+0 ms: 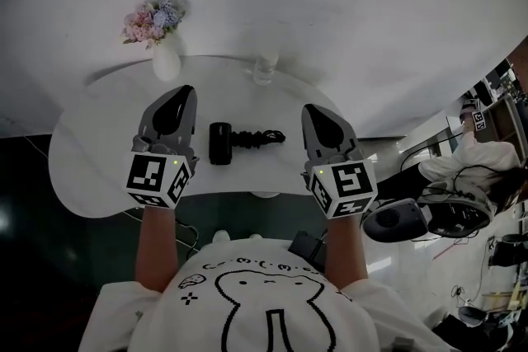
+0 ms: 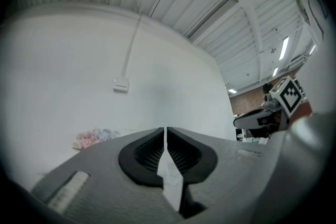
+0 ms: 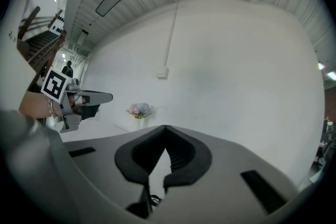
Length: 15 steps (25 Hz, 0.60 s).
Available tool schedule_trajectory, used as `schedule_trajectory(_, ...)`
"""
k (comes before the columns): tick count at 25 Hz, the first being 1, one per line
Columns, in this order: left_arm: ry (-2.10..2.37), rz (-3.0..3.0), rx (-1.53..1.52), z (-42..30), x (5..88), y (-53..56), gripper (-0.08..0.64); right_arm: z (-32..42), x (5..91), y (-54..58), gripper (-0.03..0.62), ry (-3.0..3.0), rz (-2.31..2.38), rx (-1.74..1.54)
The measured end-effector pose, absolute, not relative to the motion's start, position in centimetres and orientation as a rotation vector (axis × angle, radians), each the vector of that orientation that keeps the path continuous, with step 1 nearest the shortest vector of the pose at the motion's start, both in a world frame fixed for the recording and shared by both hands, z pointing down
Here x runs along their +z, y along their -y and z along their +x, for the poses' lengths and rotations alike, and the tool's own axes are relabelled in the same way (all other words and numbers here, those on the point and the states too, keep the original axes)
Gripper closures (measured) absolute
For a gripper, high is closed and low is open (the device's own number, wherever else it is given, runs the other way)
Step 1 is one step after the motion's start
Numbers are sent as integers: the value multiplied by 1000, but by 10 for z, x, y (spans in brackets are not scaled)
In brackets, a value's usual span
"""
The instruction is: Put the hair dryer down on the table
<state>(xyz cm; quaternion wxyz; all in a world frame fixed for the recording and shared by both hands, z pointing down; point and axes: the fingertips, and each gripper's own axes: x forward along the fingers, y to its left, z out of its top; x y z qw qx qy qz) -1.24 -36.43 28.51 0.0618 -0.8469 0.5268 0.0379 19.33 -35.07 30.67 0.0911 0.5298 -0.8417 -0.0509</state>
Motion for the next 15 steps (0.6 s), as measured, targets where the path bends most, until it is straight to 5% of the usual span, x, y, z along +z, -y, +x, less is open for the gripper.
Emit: schedule_trajectory(15, -1543, -2468, 97, 1, 261, 357, 531, 223, 275, 348, 595, 2496, 1727, -302)
